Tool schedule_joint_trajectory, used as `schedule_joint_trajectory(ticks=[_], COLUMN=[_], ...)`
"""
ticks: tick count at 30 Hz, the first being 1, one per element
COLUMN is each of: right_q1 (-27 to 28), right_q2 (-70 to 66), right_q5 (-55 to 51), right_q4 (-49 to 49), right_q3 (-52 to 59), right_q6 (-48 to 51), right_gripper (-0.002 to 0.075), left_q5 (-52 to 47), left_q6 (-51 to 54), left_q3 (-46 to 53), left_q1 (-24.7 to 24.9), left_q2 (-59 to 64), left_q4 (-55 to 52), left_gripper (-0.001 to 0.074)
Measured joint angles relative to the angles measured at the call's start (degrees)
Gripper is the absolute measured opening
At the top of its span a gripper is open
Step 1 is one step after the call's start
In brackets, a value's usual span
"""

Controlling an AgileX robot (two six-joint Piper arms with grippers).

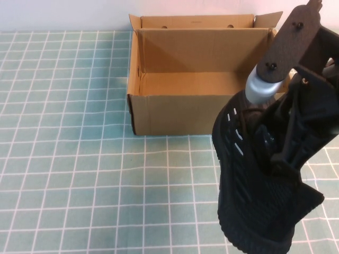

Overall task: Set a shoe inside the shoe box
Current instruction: Hand over the shoe

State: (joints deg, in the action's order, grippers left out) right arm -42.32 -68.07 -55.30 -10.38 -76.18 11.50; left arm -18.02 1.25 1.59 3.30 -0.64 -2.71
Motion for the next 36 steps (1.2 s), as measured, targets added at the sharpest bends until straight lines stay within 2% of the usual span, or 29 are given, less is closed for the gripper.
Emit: schedule_joint_trajectory(ticks=[7, 14, 19, 28, 33, 36], right_q1=[0.00, 0.00, 0.00, 0.00, 0.00, 0.00], right_q2=[0.00, -0.68, -2.54, -7.04, -10.21, -12.78], right_q5=[1.02, 0.92, 0.34, -3.98, -6.33, -8.52], right_q4=[0.25, 0.38, 1.38, 1.90, 1.68, 1.19], right_q3=[0.00, 0.00, -0.57, -7.11, -12.41, -16.26], right_q6=[-1.77, -3.83, -3.94, -7.21, -7.92, -7.90], right_gripper=[-0.0009, -0.0009, -0.0009, -0.0009, -0.0009, -0.0009], left_q5=[12.80, 18.02, 8.90, -14.34, -18.07, -18.20], left_q6=[-6.89, -8.34, -7.04, 9.61, 17.42, 26.14], left_q3=[0.00, 0.00, -7.91, -27.79, -34.83, -38.24], left_q1=[0.00, 0.12, 1.62, 2.83, 2.83, 2.83], left_q2=[0.00, 0.00, 2.01, 23.39, 36.55, 43.85], left_q4=[22.34, 26.30, 26.33, 26.33, 28.63, 35.70], left_gripper=[-0.0004, -0.0004, -0.0004, -0.0004, -0.0004, -0.0004])
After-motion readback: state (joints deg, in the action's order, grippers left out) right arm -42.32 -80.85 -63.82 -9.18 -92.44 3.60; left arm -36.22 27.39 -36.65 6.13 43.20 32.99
